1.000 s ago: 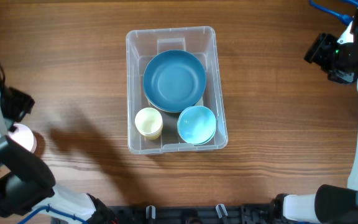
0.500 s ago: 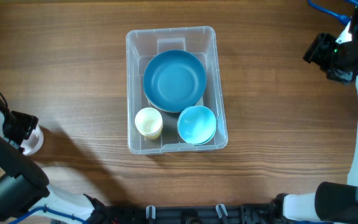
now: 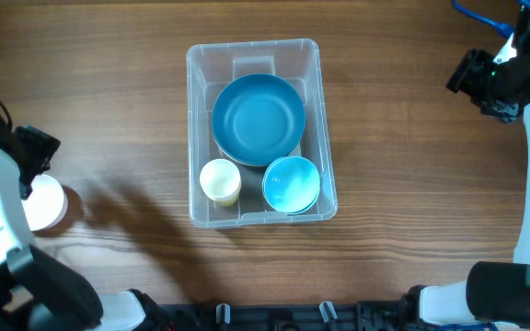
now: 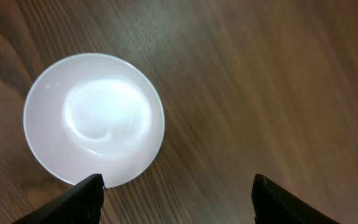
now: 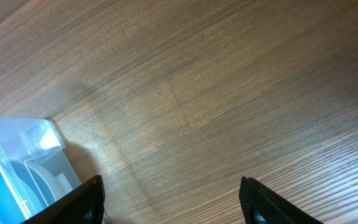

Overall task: Pack container
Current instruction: 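Grasp the pink bowl with the left gripper, then stack the pink bowl onto the light blue bowl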

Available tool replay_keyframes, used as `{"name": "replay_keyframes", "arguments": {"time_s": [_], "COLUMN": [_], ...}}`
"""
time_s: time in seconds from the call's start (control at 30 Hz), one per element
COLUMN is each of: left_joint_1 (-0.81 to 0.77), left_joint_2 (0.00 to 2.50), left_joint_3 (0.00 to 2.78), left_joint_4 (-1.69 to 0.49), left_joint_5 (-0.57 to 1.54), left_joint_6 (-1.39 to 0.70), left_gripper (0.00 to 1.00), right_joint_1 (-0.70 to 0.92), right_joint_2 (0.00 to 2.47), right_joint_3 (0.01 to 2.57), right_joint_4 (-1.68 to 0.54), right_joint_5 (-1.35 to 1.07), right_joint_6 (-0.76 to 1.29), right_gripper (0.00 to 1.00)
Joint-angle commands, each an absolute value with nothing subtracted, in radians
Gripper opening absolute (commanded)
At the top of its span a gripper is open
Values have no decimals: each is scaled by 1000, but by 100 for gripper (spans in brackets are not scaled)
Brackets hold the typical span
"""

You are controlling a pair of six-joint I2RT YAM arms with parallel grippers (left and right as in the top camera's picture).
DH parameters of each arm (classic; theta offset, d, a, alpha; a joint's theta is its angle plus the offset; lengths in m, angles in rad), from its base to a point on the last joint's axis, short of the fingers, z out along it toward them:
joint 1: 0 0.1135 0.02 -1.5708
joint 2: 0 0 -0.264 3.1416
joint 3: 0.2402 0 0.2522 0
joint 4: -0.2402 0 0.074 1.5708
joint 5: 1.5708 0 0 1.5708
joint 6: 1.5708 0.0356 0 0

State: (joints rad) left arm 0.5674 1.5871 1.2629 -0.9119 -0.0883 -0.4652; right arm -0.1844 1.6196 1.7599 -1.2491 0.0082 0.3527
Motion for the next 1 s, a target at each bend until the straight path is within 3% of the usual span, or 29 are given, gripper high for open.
{"name": "replay_keyframes", "arguments": {"time_s": [0.0,0.2,0.23,0.43,0.6,0.67,0.8,0.97], "left_joint_1": [569,590,591,584,487,382,-25,-696], "left_joint_2": [1707,1946,1967,1951,1804,1692,1454,1456], "left_joint_3": [1258,1258,1258,1261,1313,1366,1421,1421], "left_joint_4": [-925,-919,-917,-921,-977,-1042,-1089,-1036], "left_joint_5": [-106,-114,-114,-113,-109,-93,-75,-72], "left_joint_6": [-450,-450,-450,-449,-449,-439,-412,-268], "left_gripper": [78,77,73,4,4,4,4,4], "right_joint_1": [-186,-186,-186,-186,-186,-186,-186,-186], "right_joint_2": [1631,1631,1631,1631,1631,1631,1631,1631], "right_joint_3": [1758,1758,1758,1758,1758,1758,1758,1758], "right_joint_4": [-1250,-1251,-1251,-1250,-1250,-1250,-1250,-1251], "right_joint_5": [21,22,22,22,22,22,21,21], "right_joint_6": [340,339,339,337,337,337,337,337], "right_gripper": [70,70,70,70,70,70,70,70]}}
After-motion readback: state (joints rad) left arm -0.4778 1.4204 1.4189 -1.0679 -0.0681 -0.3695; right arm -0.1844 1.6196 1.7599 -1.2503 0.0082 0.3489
